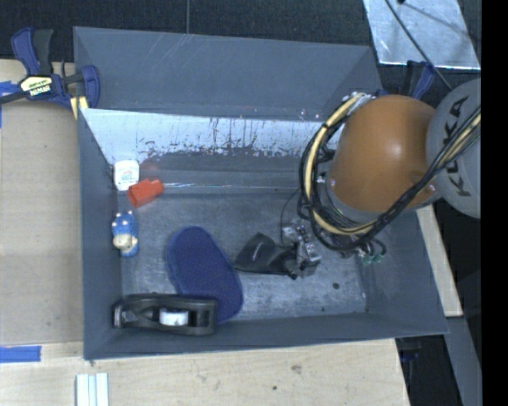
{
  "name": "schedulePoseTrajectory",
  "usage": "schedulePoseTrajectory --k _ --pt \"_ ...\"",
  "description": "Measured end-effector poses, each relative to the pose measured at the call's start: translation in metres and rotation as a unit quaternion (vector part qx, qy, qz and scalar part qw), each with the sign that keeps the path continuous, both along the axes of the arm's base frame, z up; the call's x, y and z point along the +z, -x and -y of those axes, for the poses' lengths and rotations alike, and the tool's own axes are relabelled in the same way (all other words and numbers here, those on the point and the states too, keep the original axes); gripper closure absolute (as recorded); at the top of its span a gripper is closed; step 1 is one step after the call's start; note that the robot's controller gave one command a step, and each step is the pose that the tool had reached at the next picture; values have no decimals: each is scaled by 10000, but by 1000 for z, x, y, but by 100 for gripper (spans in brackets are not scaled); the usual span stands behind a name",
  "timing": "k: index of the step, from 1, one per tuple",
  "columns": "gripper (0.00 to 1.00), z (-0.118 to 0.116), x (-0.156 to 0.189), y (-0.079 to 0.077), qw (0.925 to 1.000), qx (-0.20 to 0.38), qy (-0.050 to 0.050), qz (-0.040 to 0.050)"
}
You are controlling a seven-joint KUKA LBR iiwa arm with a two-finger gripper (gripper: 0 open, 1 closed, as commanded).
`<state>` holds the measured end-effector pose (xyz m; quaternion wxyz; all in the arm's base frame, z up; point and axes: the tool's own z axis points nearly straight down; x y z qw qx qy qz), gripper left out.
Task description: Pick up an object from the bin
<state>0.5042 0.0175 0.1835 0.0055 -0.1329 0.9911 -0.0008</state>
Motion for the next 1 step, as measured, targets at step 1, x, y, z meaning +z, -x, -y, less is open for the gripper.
schedulePoseTrajectory --k 1 --pt "100 10 85 -23 10000 75 3 14"
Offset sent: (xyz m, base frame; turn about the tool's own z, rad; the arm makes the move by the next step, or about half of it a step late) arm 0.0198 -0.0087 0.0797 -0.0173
